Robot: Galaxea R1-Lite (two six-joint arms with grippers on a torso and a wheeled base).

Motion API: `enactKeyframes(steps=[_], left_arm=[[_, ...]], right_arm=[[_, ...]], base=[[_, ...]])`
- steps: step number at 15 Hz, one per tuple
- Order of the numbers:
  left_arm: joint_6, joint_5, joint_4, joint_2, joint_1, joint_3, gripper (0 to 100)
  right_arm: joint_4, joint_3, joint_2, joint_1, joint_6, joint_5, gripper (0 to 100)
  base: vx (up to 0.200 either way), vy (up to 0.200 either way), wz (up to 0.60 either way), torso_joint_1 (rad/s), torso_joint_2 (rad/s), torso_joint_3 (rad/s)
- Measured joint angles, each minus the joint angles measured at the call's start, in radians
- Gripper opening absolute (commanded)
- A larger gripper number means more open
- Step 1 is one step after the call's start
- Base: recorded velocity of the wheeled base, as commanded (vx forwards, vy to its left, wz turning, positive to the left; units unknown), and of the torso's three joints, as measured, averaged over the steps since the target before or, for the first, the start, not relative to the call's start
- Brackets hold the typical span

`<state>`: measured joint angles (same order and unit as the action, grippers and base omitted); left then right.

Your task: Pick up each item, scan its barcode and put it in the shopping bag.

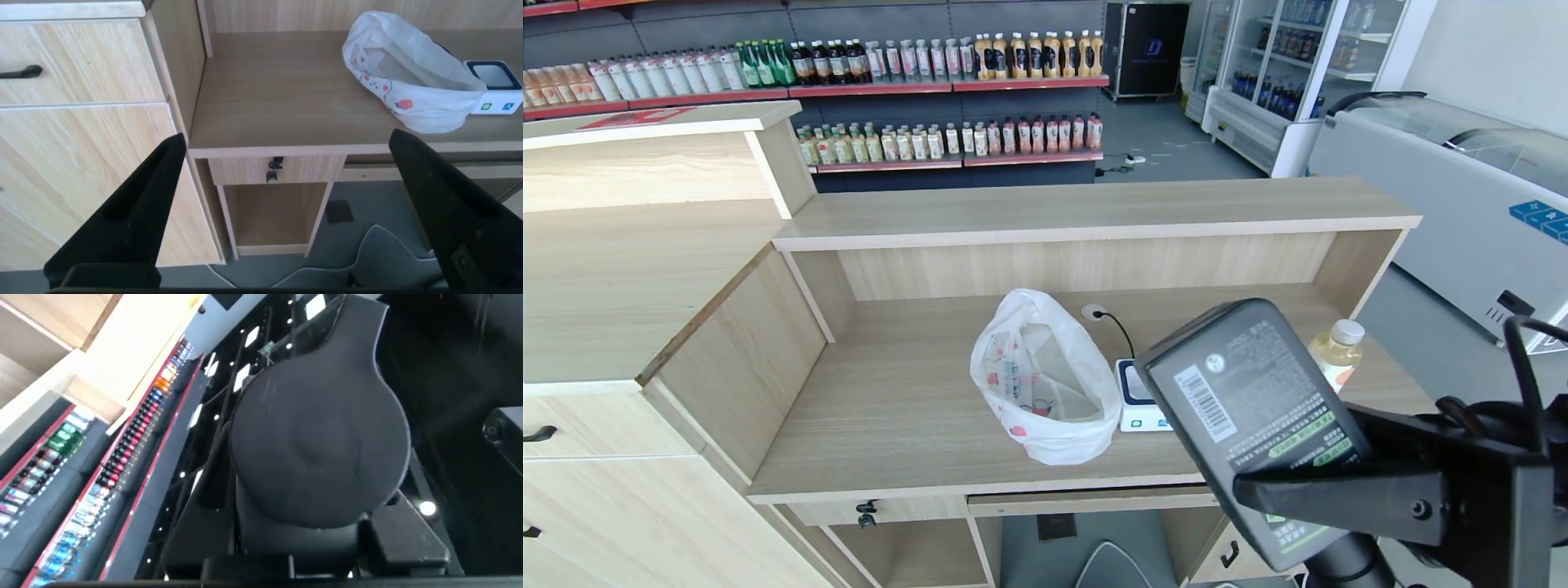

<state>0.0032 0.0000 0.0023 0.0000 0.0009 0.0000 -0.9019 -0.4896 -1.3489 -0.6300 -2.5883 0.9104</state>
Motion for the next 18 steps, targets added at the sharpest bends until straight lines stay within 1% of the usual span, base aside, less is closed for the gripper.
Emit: enactKeyframes(steps=[2,4,10,18], left_arm=[[0.000,0.000,0.000,0.000,0.000,0.000,100],[0.000,0.000,0.000,0.000,0.000,0.000,100],[0.000,0.000,0.000,0.000,0.001,0.000,100],[0.000,0.000,0.000,0.000,0.000,0.000,100]], right_arm=[[0.000,0.003,-0.009,-0.037,-0.007,0.001,0],[0.000,0.004,-0.020,-0.045,-0.008,0.000,0],[0.000,0.009,-0.052,-0.051,-0.009,0.000,0],[-0.002,-0.017,-0.118,-0.047,-0.007,-0.003,0]], base=[[0.000,0.000,0.00,0.000,0.00,0.000],[0.000,0.000,0.00,0.000,0.00,0.000],[0.000,0.000,0.00,0.000,0.00,0.000],[0.000,0.000,0.00,0.000,0.00,0.000]])
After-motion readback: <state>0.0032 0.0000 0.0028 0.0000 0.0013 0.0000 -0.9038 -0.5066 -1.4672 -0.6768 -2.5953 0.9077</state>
